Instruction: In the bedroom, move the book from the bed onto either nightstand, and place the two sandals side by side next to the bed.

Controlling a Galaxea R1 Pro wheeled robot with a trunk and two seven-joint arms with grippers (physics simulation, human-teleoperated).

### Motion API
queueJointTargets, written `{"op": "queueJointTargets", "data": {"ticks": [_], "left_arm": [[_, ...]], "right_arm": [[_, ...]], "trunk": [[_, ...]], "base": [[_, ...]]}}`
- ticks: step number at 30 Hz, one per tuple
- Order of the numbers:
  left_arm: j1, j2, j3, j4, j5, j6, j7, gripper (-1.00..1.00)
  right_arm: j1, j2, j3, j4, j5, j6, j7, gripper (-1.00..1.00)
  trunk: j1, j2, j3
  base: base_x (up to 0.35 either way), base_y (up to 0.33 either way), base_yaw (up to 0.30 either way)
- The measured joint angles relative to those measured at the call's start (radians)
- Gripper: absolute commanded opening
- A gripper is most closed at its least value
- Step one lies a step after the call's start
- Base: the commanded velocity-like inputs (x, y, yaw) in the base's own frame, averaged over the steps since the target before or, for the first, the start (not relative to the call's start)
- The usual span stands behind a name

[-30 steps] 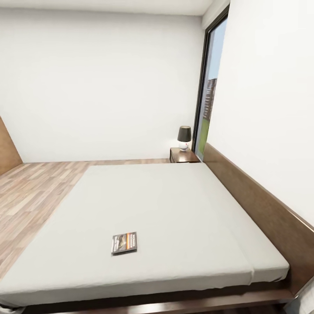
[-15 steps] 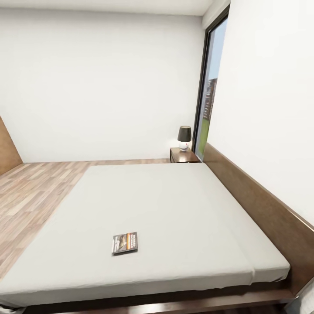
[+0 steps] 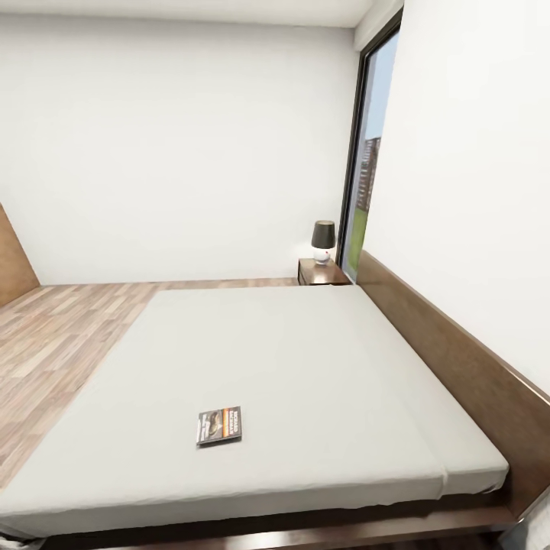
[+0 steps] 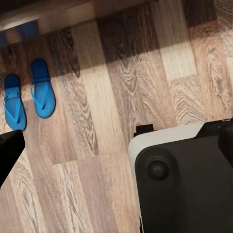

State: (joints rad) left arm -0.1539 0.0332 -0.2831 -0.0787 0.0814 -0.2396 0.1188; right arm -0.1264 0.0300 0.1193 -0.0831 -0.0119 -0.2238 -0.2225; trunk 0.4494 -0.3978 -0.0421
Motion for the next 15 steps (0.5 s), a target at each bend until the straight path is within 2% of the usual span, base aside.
{"op": "queueJointTargets", "data": {"ticks": [6, 8, 9, 11, 12, 15], "left_arm": [[0.000, 0.007, 0.007, -0.013, 0.006, -0.051, 0.004, 1.00], [0.001, 0.021, 0.013, -0.016, 0.013, -0.074, 0.006, 1.00], [0.001, 0.036, 0.019, -0.016, 0.022, -0.087, 0.007, 1.00], [0.002, 0.088, 0.045, -0.018, 0.060, -0.111, 0.012, 1.00], [0.002, 0.090, 0.041, -0.018, 0.059, -0.111, 0.012, 1.00], [0.002, 0.192, 0.111, -0.020, 0.147, -0.137, 0.016, 1.00]], "right_arm": [[0.000, -0.002, -0.001, 0.001, 0.000, 0.000, 0.000, 1.00], [0.000, -0.002, -0.001, 0.002, 0.000, 0.000, 0.000, 1.00], [0.000, -0.002, -0.001, 0.002, 0.000, 0.001, 0.000, 1.00], [0.000, -0.002, -0.001, 0.002, 0.000, 0.001, 0.000, 1.00], [0.000, -0.002, -0.001, 0.002, 0.000, 0.001, 0.000, 1.00], [0.000, -0.002, -0.001, 0.002, -0.001, 0.001, 0.000, 1.00]], "trunk": [[0.000, 0.000, 0.000], [0.000, 0.000, 0.000], [0.000, 0.000, 0.000], [0.000, 0.000, 0.000], [0.000, 0.000, 0.000], [0.000, 0.000, 0.000]], "base": [[0.000, 0.000, 0.000], [0.000, 0.000, 0.000], [0.000, 0.000, 0.000], [0.000, 0.000, 0.000], [0.000, 0.000, 0.000], [0.000, 0.000, 0.000]]}}
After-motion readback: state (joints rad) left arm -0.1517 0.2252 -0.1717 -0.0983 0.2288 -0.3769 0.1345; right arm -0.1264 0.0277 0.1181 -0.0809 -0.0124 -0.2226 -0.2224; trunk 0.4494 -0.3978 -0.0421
